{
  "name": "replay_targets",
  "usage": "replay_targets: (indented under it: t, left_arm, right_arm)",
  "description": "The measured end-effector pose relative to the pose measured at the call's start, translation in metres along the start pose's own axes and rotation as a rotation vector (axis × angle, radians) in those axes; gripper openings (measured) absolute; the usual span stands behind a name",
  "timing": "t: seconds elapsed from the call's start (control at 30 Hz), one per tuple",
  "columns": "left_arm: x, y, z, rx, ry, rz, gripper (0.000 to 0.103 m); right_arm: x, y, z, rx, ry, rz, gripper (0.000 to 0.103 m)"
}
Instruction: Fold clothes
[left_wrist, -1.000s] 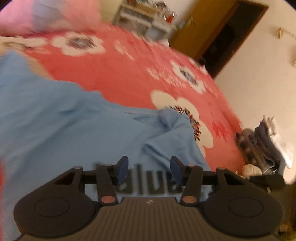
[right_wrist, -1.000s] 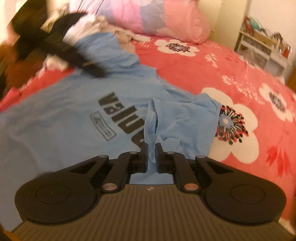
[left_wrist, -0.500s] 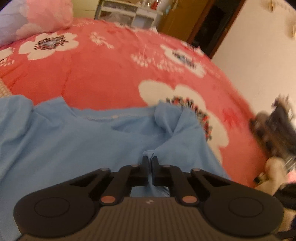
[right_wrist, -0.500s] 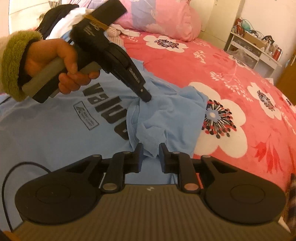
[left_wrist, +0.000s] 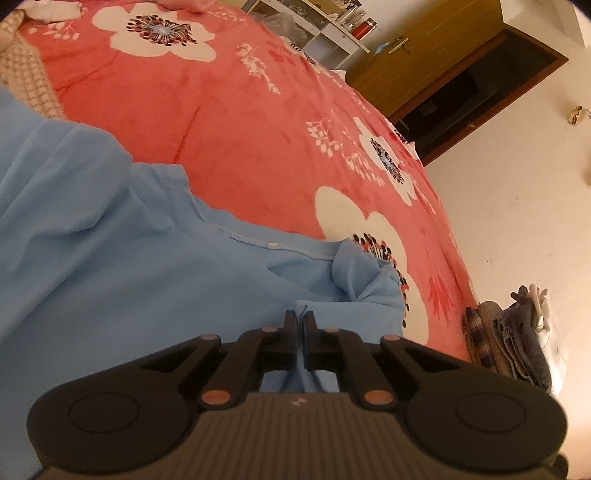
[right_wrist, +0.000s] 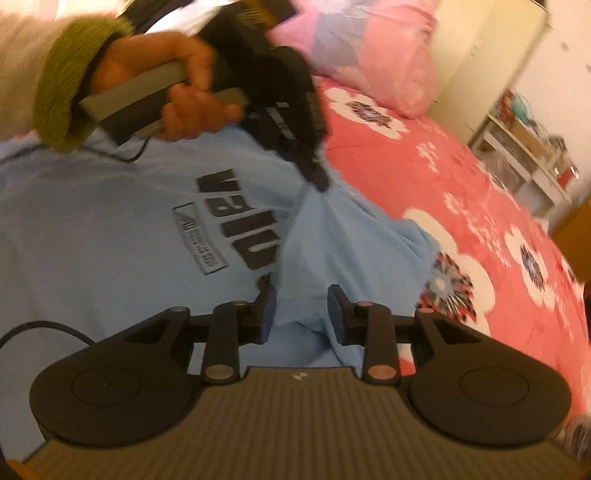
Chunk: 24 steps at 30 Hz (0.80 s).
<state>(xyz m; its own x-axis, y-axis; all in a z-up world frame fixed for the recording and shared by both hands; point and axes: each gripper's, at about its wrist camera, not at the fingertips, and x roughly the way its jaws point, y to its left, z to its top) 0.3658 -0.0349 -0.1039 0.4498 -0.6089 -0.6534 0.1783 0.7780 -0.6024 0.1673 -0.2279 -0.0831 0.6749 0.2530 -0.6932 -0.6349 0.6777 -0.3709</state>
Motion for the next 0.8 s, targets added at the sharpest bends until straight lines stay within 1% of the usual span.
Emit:
replay_targets:
  t: [0.03, 0.1, 0.2, 0.23, 0.27, 0.37, 0.47, 0.57, 0.7, 0.8]
  left_arm:
    - [0.001, 0.001, 0.000, -0.005, 0.002, -0.002, 0.003]
    - [0.003, 0.002, 0.001, -0.012, 0.004, 0.000, 0.003]
    - [0.004, 0.002, 0.003, -0.032, 0.002, 0.000, 0.003]
    - [0.004, 0.001, 0.004, -0.039, 0.001, 0.000, 0.003]
    - [0.003, 0.000, 0.005, -0.045, -0.002, -0.004, 0.003]
    - [-0.003, -0.017, 0.012, -0.048, -0.028, -0.039, 0.003]
    - [-0.005, -0.053, 0.026, -0.020, -0.057, -0.095, 0.003]
    - [0.007, -0.106, 0.041, 0.041, -0.067, -0.152, 0.003]
    - [0.048, -0.181, 0.047, 0.136, -0.061, -0.211, 0.003]
    - [0.093, -0.228, 0.040, 0.203, -0.023, -0.237, 0.003]
  right_arm:
    - [0.004, 0.005, 0.001, -0.021, 0.012, 0.003, 0.030]
    - [0.018, 0.013, 0.002, -0.067, 0.062, -0.020, 0.030]
    - [0.032, 0.008, 0.000, -0.029, 0.108, -0.010, 0.026]
    - [0.036, 0.006, 0.000, -0.012, 0.122, -0.004, 0.013]
    - [0.036, 0.000, 0.001, 0.028, 0.123, 0.003, 0.005]
    - [0.014, -0.031, 0.001, 0.213, 0.046, 0.005, 0.004]
    - [-0.016, -0.067, -0.008, 0.401, -0.034, -0.014, 0.004]
    - [-0.047, -0.104, -0.030, 0.588, -0.086, -0.048, 0.004]
    - [-0.076, -0.144, -0.077, 0.824, -0.128, -0.091, 0.004]
    - [-0.082, -0.160, -0.111, 0.931, -0.119, -0.132, 0.004]
